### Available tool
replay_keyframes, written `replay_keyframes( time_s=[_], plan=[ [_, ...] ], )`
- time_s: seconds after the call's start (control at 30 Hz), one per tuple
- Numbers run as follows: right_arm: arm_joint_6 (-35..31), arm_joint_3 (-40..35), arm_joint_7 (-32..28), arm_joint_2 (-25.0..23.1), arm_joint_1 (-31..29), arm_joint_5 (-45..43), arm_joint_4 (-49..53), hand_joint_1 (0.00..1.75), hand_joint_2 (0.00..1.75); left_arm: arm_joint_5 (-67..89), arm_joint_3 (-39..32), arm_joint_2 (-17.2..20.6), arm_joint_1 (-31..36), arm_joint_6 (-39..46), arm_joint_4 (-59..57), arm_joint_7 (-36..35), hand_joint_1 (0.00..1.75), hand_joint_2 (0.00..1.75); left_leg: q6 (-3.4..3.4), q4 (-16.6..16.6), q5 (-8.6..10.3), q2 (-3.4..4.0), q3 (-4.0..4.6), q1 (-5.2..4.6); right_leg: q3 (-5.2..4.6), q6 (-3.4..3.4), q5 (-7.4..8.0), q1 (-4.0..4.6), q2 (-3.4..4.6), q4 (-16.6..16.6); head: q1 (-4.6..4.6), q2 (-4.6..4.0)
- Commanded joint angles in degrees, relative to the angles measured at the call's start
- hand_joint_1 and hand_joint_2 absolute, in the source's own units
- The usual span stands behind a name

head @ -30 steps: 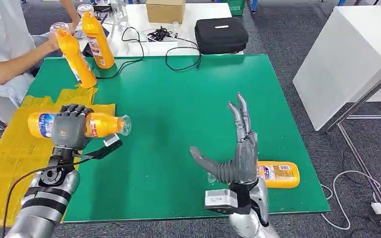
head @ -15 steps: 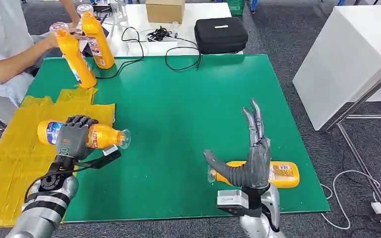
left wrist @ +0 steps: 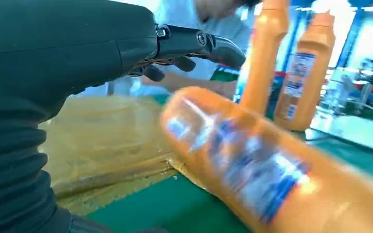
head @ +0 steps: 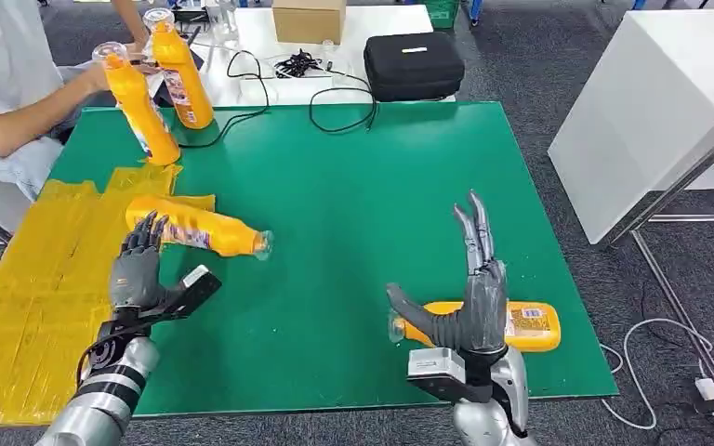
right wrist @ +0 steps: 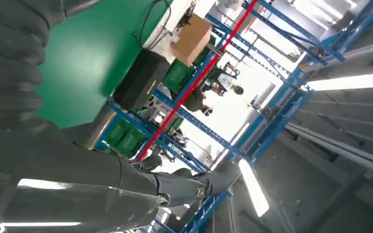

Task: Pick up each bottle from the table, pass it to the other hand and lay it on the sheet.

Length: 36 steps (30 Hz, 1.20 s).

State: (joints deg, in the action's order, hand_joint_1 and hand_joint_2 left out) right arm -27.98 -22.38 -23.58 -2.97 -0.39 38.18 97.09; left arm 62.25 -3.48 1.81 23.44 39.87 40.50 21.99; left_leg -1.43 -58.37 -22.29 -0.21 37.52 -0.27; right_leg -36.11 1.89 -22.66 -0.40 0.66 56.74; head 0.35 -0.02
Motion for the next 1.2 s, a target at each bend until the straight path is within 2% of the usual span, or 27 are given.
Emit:
replay_keyframes(
  time_s=[0.03,0.27,0.33,0.4,0.47,0.57,0.63,0.67,0.77,0.83,1.0,1.2],
  plan=[
    [0.7,1.48,0.43,-1.02,-0.42,-0.01,-3.8,0.0,1.75,-0.83,-3.45,-1.77,2.81,-0.63,-4.18,0.15,0.0,1.75,0.06,0.03,-0.06,-0.06,-0.18,0.03,0.21,-0.02,-0.07,0.04,-0.1,-0.05,0.0,0.0],
    [1.69,1.59,1.62,-0.86,-1.05,1.78,-5.16,0.0,1.75,-3.4,-3.78,-2.14,1.64,-2.1,-3.18,0.29,0.0,1.75,0.09,0.01,-0.14,-0.06,-0.35,0.07,0.4,-0.03,-0.13,0.07,-0.12,-0.07,0.0,0.0],
    [2.03,1.52,2.48,-0.46,-1.14,3.38,-5.65,0.0,1.75,-5.53,-4.07,-2.5,0.98,-2.8,-2.19,1.32,0.0,1.75,0.08,0.02,-0.14,-0.02,-0.34,0.05,0.39,-0.03,-0.12,0.06,-0.07,-0.07,0.0,0.0],
    [3.07,1.18,4.68,0.82,-1.17,7.32,-6.22,0.0,1.75,-13.05,-6.21,-3.92,-0.12,-7.18,1.22,4.84,0.0,1.75,0.09,0.02,-0.15,-0.02,-0.38,0.06,0.44,-0.03,-0.13,0.07,-0.08,-0.09,0.0,0.0],
    [7.43,0.35,8.62,4.9,-1.21,13.18,-6.73,0.0,1.75,-27.43,-9.59,-6.16,-3.63,-18.78,12.04,8.93,0.0,1.75,0.06,0.02,-0.11,-0.04,-0.27,0.06,0.35,-0.01,-0.09,0.07,-0.09,-0.1,0.0,0.0],
    [14.03,0.12,10.26,12.0,-0.91,17.06,-7.17,0.0,1.75,-39.58,-11.28,-7.56,-9.51,-29.7,27.2,9.29,0.0,1.75,0.03,-0.01,-0.12,-0.02,-0.19,0.07,0.28,0.01,-0.07,0.08,-0.06,-0.11,0.0,0.0],
    [18.53,1.07,10.25,16.84,-0.56,17.2,-7.4,0.0,1.75,-43.38,-11.56,-8.08,-11.79,-32.98,32.65,8.9,0.0,1.75,0.0,-0.02,-0.13,-0.01,-0.17,0.06,0.28,0.04,-0.07,0.06,-0.05,-0.13,0.0,0.0],
    [21.78,2.27,9.83,20.78,-0.28,16.14,-7.59,0.0,1.75,-45.71,-11.48,-8.26,-12.81,-35.01,34.75,8.95,0.0,1.75,0.01,-0.05,-0.23,-0.02,-0.32,0.08,0.46,0.04,-0.15,0.08,-0.08,-0.13,0.0,0.0],
    [28.18,7.08,6.92,29.43,0.36,11.55,-8.4,0.0,1.75,-47.57,-9.46,-8.59,-13.69,-36.91,36.47,9.53,0.0,1.75,-0.04,-0.01,-0.14,-0.18,-0.2,-0.05,0.35,0.07,-0.13,-0.03,-0.21,-0.13,0.0,0.0],
    [31.29,10.32,5.39,32.91,0.9,8.68,-8.31,0.0,1.75,-48.1,-7.98,-8.98,-13.67,-37.05,36.71,9.77,0.0,1.75,-0.07,-0.04,-0.12,-0.36,-0.11,-0.1,0.31,0.1,-0.16,-0.07,-0.33,-0.1,0.0,0.0],
    [37.51,14.55,4.69,35.81,0.52,5.26,-10.36,0.0,1.75,-50.02,-5.08,-9.21,-13.27,-37.15,37.05,10.08,0.0,1.75,-0.08,-0.08,-0.17,-0.44,-0.15,-0.2,0.37,0.22,-0.22,-0.2,-0.31,-0.07,0.0,0.0],
    [38.28,16.37,5.18,37.24,-0.17,4.21,-13.76,0.0,1.75,-51.04,-4.33,-9.53,-12.45,-37.38,35.2,10.12,0.0,1.75,-0.1,0.0,-0.12,-0.38,-0.13,-0.19,0.31,0.26,-0.1,-0.19,-0.25,-0.13,-0.02,0.0]
  ],
)
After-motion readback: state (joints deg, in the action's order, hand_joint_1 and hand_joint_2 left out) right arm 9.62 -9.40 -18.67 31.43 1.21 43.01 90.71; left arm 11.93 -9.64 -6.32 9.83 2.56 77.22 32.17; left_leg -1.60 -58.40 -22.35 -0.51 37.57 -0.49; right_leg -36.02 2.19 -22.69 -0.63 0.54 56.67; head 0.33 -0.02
